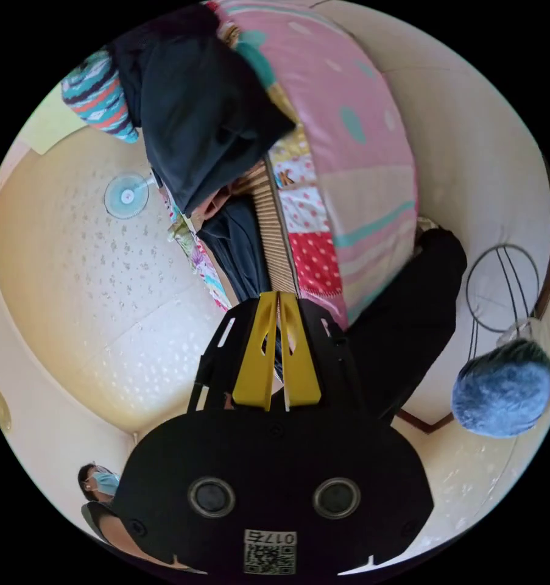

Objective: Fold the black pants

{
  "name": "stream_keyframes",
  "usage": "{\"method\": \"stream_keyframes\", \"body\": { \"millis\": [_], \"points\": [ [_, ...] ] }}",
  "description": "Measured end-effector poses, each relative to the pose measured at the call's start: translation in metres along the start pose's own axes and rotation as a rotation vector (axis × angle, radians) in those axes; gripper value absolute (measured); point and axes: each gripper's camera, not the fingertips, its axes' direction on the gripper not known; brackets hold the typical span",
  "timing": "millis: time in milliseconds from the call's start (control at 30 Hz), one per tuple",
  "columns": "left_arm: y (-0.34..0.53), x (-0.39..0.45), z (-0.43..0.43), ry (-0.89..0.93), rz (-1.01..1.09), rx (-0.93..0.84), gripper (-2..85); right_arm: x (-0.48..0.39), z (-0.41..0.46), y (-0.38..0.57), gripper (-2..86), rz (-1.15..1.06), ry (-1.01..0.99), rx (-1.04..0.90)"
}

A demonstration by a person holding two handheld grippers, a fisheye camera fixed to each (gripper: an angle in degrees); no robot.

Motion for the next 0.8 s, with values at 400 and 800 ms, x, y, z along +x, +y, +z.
{"method": "stream_keyframes", "body": {
  "millis": [400, 800],
  "points": [
    [-0.078, -0.049, 0.03, 0.274, -0.157, 0.173, 5.2, 0.067, -0.025, 0.126, 0.3, 0.152, -0.395, 0.262],
    [-0.079, -0.03, -0.088, -0.437, 0.03, 0.176, 8.9, 0.044, 0.029, 0.133, 0.9, 0.133, -0.224, 0.124]
  ]
}}
